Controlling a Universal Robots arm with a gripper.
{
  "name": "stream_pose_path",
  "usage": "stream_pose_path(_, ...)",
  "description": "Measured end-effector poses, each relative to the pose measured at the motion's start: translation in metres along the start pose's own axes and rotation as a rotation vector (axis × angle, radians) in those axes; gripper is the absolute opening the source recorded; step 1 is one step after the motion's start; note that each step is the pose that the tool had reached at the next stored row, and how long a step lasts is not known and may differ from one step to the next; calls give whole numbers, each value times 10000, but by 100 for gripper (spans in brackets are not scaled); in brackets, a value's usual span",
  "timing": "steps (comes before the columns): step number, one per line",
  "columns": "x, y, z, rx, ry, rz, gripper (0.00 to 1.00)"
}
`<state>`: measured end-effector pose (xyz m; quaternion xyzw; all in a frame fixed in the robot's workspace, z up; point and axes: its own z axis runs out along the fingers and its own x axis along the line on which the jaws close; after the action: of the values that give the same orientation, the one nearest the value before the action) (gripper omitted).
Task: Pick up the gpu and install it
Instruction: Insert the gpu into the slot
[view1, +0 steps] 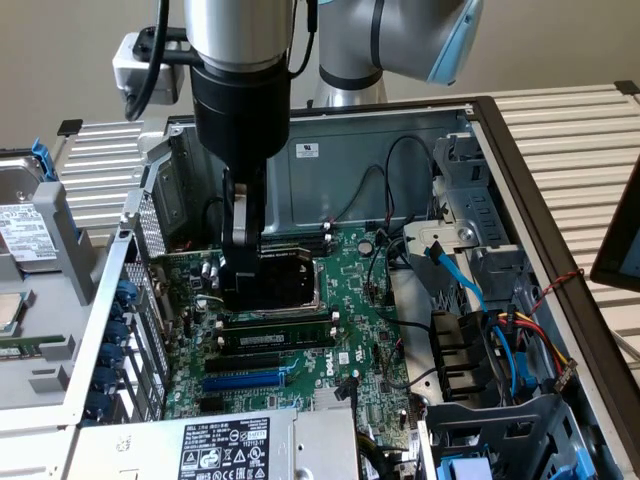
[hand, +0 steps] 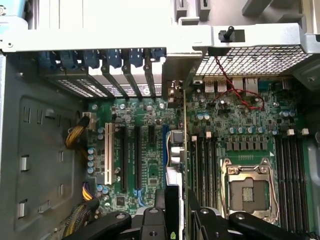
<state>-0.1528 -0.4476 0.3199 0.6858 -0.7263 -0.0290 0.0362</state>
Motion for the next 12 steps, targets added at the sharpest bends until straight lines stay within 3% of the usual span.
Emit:
stream_pose_path(7,0,2,31,4,8,1,27)
stream_pose_path(8,-3,2,32,6,30,3,27)
stream_pose_path(10,-11,2,36,15,196,19,27)
stream_pose_path(12,-23,2,42,28,398,37,27)
